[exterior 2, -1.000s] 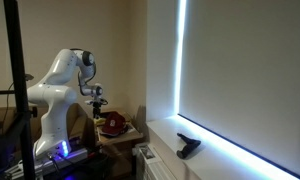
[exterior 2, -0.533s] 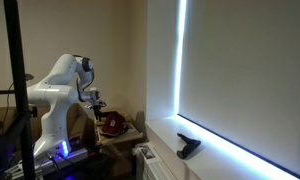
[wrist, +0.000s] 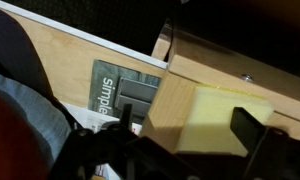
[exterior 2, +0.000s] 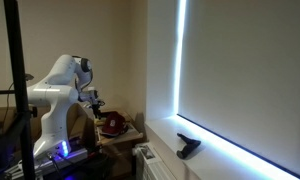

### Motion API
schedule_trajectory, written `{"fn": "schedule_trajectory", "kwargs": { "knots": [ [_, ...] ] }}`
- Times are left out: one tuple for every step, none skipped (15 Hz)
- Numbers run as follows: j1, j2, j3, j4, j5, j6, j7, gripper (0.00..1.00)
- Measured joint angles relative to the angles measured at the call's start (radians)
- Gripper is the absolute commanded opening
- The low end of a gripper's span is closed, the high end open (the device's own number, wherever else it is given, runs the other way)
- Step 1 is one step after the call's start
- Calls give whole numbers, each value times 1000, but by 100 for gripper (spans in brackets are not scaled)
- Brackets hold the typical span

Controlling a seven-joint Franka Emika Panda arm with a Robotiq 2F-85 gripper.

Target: Remove the sponge from the dish, put it on the table, and then put it back in the dish

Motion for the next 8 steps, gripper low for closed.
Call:
{"fn": "schedule_trajectory", "kwargs": {
  "knots": [
    [-4, 9, -1, 0, 3, 20, 4, 100],
    [-10, 22, -1, 3, 14, 53, 10, 100],
    [-16, 37, -1, 7, 26, 90, 12, 100],
    [-19, 52, -1, 14, 33, 124, 15, 100],
    [-21, 64, -1, 22, 39, 152, 15, 75],
    [-22, 76, -1, 30, 45, 172, 15, 74],
    [-22, 85, -1, 37, 50, 180, 15, 68],
    [-22, 90, -1, 42, 61, 180, 15, 60]
  ]
}}
